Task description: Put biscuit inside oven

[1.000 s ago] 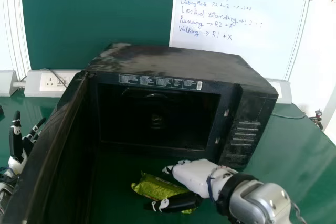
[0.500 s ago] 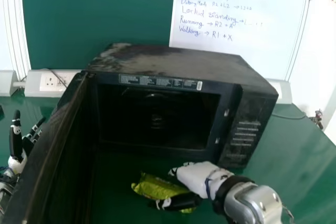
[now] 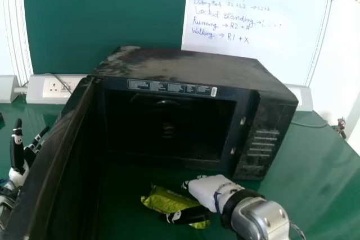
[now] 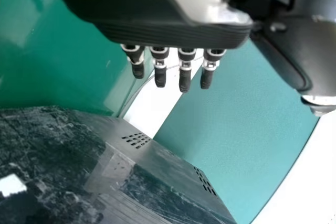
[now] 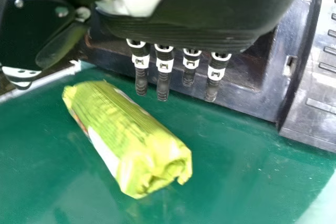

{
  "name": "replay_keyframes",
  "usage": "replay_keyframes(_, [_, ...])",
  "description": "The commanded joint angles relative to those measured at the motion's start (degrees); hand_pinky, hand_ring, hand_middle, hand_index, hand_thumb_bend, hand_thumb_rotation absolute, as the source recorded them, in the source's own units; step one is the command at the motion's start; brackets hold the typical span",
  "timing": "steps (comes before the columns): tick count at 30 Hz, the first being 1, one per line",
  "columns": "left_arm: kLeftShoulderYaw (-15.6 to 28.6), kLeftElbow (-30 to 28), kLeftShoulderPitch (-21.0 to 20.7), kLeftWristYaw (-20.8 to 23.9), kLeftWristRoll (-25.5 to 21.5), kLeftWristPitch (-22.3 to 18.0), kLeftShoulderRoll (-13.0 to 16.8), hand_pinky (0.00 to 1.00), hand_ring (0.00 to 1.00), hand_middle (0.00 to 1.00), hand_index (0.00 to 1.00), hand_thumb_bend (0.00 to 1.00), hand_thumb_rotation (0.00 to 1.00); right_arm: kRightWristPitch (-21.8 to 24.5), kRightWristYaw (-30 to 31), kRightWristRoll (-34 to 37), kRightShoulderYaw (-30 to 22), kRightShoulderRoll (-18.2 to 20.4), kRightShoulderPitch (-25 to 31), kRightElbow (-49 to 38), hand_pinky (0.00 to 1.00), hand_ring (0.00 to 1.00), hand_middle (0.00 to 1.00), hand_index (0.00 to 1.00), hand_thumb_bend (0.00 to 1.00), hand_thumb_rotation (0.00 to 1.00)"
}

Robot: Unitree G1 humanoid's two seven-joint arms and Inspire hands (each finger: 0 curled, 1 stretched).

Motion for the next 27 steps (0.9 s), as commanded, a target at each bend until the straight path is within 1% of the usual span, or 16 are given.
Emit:
replay_keyframes(1, [0.2,-0.6,0.0,0.0,-0.6,0.4,0.3,0.66,0.72,0.75,0.75,0.7,0.0,-0.8,-0.3,-1.7,-0.3,1.1,0.4,0.7,0.87,0.91,0.91,0.9,1.0,0.24])
replay_keyframes(3, [0.2,-0.7,0.0,0.0,-0.5,0.4,0.3,0.66,0.72,0.75,0.75,0.7,0.0,-1.5,0.4,-3.0,-0.1,1.7,0.3,1.2,0.87,0.92,0.91,0.9,1.0,0.23])
replay_keyframes(8, [0.0,-1.3,0.1,0.3,-0.5,0.5,0.1,0.66,0.72,0.75,0.74,0.71,0.0,-2.5,3.1,-6.4,0.2,3.9,-0.1,2.3,0.9,0.93,0.93,0.92,1.0,0.24])
replay_keyframes(11, [0.1,-1.6,0.0,0.9,-0.9,1.1,0.0,0.66,0.72,0.75,0.74,0.71,0.0,-3.4,3.8,-7.8,0.1,4.9,0.0,3.2,0.9,0.94,0.94,0.93,1.0,0.25])
replay_keyframes(17, [0.1,-1.7,0.0,0.5,-0.7,0.9,0.0,0.66,0.72,0.75,0.74,0.71,0.0,-5.1,3.7,-9.7,0.0,6.5,0.9,4.6,0.9,0.95,0.94,0.93,1.0,0.27])
replay_keyframes(21, [0.1,-1.8,0.0,0.7,-0.7,1.0,-0.1,0.67,0.72,0.74,0.74,0.71,0.0,-5.9,3.0,-11.1,0.1,7.5,2.1,4.9,0.9,0.94,0.94,0.92,1.0,0.27])
replay_keyframes(23, [0.0,-1.7,0.0,0.3,-0.6,0.8,0.1,0.67,0.72,0.75,0.75,0.69,0.0,-6.3,2.7,-11.7,0.1,8.1,2.7,5.1,0.9,0.94,0.94,0.92,1.0,0.27])
replay_keyframes(25, [-0.1,-1.8,0.1,0.3,-0.4,0.7,0.0,0.66,0.72,0.75,0.75,0.7,0.0,-6.7,2.5,-12.1,0.1,8.6,3.3,5.2,0.9,0.94,0.94,0.92,1.0,0.27])
replay_keyframes(26, [0.0,-1.8,0.0,0.6,-0.4,0.7,-0.1,0.66,0.72,0.75,0.75,0.71,0.0,-6.9,2.2,-12.2,0.0,8.8,3.7,5.1,0.9,0.94,0.94,0.92,0.99,0.27])
replay_keyframes(27, [0.0,-1.8,0.0,0.8,-0.5,0.9,-0.1,0.66,0.72,0.74,0.74,0.72,0.0,-7.1,1.9,-12.3,-0.1,8.9,4.1,5.0,0.9,0.94,0.93,0.92,0.93,0.27])
